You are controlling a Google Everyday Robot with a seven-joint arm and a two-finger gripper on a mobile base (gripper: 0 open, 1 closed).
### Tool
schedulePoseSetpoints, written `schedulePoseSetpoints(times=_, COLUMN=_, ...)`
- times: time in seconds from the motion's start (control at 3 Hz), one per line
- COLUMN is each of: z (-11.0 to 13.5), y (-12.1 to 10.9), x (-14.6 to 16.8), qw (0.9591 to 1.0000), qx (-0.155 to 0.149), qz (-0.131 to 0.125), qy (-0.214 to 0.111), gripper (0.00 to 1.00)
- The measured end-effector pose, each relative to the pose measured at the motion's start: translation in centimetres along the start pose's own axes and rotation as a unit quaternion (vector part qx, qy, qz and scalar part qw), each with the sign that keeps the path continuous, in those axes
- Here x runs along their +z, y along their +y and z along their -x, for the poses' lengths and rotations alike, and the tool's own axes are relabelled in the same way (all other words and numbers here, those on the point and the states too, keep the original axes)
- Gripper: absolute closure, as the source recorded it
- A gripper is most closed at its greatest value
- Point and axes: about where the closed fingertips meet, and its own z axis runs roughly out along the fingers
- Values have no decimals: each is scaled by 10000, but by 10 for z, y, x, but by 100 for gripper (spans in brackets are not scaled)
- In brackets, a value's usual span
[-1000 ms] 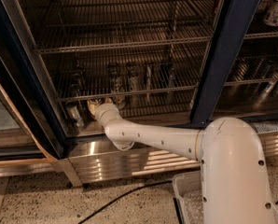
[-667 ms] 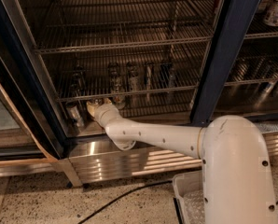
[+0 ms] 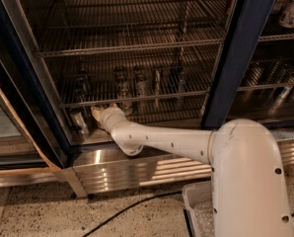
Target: Pick coke can from bottom shelf of fridge
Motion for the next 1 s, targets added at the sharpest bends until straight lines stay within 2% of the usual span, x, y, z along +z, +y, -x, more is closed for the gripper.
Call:
schedulePoseSetpoints(times=0.33, z=17, y=9, x=4, qw=9994, qx=-330, qz=104, qy=-19, gripper=100)
schedulePoseSetpoints(times=0.67, z=14, y=8, x=5, qw=9995, qx=-307, qz=98, qy=13, gripper=100)
schedulePoseSetpoints(times=1.0, z=8, y=7, x=9, qw=9996, qx=-270, qz=89, qy=93, gripper=93)
